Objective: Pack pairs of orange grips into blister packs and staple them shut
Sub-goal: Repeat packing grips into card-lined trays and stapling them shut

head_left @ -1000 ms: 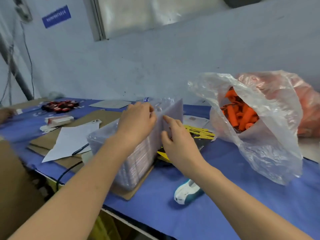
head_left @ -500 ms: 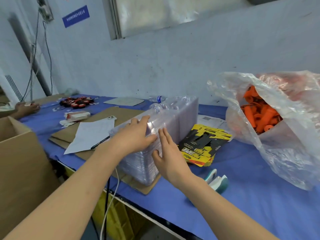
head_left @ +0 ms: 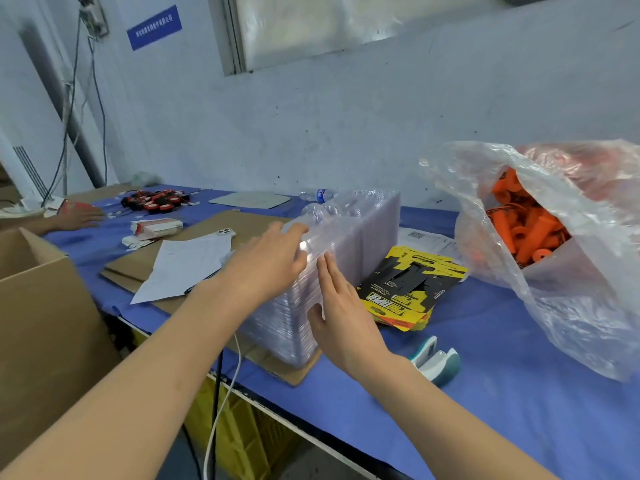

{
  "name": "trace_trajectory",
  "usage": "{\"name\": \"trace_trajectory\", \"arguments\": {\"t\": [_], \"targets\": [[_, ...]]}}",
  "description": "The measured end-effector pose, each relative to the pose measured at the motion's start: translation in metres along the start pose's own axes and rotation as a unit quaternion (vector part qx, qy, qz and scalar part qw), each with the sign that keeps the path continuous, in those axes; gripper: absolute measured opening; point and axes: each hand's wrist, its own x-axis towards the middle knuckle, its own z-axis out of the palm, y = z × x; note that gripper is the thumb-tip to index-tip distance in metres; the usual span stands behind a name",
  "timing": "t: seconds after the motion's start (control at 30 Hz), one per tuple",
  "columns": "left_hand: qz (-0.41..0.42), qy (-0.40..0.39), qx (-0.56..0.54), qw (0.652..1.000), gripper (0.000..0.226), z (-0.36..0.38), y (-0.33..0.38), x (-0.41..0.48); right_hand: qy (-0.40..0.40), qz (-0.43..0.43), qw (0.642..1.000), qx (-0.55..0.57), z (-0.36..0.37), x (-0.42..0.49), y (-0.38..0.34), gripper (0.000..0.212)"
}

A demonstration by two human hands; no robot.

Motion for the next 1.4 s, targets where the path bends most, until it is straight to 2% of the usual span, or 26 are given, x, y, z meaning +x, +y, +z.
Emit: {"name": "trace_trajectory", "arguments": {"t": [0.17, 1.07, 1.2, 1.4], "targets": [[0.015, -0.029, 0.024, 0.999, 0.055, 0.0, 0.0, -0.004, -0.005, 0.002, 1.0, 0.006, 0.0, -0.002, -0.002, 0.074], [0.051, -0.035, 0.054, 0.997, 0.041, -0.001, -0.001, 0.001, -0.029, 0.022, 0.999, -0.019, -0.001, -0.001, -0.007, 0.072], [0.057, -0.028, 0.078, 0.995, 0.04, 0.001, 0.0, 0.0, -0.001, 0.041, 0.998, -0.052, -0.01, 0.004, -0.008, 0.064], [0.068, 0.013, 0.083, 0.994, 0.037, 0.001, 0.003, -0.008, 0.009, -0.002, 0.994, -0.111, -0.022, 0.007, -0.004, 0.057]]}}
